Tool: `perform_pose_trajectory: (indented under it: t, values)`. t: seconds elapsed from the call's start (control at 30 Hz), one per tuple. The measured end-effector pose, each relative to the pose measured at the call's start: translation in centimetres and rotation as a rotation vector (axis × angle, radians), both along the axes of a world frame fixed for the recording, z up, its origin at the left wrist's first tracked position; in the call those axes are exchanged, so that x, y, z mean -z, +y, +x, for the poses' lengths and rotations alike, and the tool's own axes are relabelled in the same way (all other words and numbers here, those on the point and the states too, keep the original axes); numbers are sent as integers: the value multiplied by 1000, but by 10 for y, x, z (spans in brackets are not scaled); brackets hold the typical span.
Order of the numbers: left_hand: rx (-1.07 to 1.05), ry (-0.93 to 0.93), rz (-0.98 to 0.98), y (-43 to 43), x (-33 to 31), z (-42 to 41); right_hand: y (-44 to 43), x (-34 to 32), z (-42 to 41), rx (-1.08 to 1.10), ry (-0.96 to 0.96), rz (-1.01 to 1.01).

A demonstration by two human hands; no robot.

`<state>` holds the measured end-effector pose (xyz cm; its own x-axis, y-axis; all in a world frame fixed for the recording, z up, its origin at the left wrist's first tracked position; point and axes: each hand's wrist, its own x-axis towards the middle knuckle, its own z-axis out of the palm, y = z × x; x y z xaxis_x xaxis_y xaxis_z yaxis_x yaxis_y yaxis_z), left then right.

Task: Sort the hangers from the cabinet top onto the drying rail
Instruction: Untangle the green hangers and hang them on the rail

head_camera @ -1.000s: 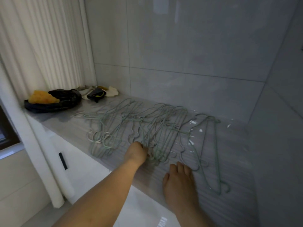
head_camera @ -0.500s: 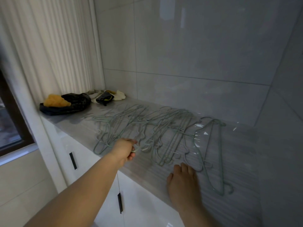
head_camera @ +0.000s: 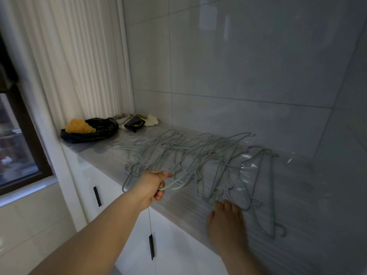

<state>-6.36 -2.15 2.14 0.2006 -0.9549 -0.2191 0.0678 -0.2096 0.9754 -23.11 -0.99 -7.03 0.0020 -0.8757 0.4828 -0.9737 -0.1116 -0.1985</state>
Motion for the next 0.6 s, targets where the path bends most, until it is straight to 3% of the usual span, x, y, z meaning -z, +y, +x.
perform_pose_trajectory:
  t: [0.13,0.37,0.43,0.6]
  values:
    - [-15,-81,-6,12,-12,11,1,-1,1,-19,-24,23]
    - [-60,-445,-67,16,-31,18,1,-8,-3,-61,-82,121]
    - [-42,-492,-61,15,-31,15,-2,-4,-5,-57,-30,239]
    - [-61,-507,-40,11,-17,10,-3,-4,-5,-30,-108,245]
